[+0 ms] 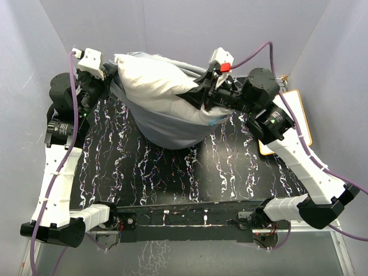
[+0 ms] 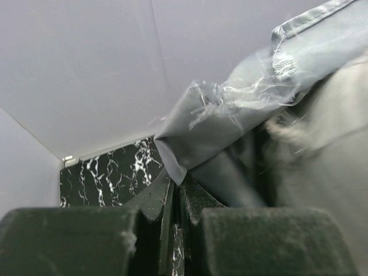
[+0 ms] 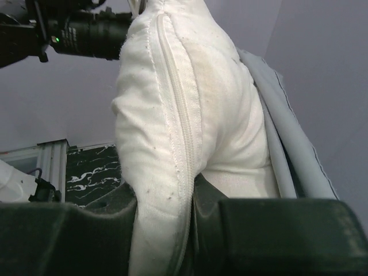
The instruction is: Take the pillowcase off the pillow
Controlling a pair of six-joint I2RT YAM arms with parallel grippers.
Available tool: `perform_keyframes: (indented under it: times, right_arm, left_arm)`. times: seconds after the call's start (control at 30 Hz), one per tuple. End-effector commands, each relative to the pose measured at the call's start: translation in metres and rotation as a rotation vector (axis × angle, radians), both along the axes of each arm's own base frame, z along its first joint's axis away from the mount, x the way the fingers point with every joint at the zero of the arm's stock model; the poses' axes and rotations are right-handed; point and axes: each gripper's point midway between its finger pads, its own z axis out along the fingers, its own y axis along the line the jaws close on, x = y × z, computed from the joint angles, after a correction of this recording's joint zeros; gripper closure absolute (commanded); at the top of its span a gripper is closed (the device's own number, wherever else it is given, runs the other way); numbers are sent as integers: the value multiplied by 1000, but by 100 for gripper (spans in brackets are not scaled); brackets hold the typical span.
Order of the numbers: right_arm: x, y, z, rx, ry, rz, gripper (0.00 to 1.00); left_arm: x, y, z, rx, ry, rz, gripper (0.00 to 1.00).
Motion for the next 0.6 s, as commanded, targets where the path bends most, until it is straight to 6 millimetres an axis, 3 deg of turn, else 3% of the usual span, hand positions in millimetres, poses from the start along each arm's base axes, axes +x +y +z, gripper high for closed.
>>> perform_keyframes:
  times: [0.0,0.13,0.23,0.33,0.43,0.5,0.53,0.57]
  right_arm:
    - [-64,-40,111,305,-232,130,92]
    - [-70,-55,144,427,-251,126,92]
    - [-61,-59,163,494,-236,91,92]
    - [-47,-63,174,553,-213,36,92]
    - [-27,-66,181,611,-185,-31,92]
    - [-10,-67,185,638,-157,-78,92]
    - [-2,-68,190,652,-136,-104,92]
    - [7,-64,187,650,-111,-121,92]
  left_arm:
    - [3,6,-29,6,77,40,100]
    - [-7,-13,-77,-17,243,-65,97]
    - [-30,-34,-110,-13,361,-211,93]
    - [-60,-54,-118,-6,391,-371,86]
    - [-79,-57,-120,11,388,-421,73]
    - [-86,-54,-123,33,398,-422,49]
    - [-85,-49,-122,42,390,-390,25]
    - [-84,-46,-119,41,377,-369,9]
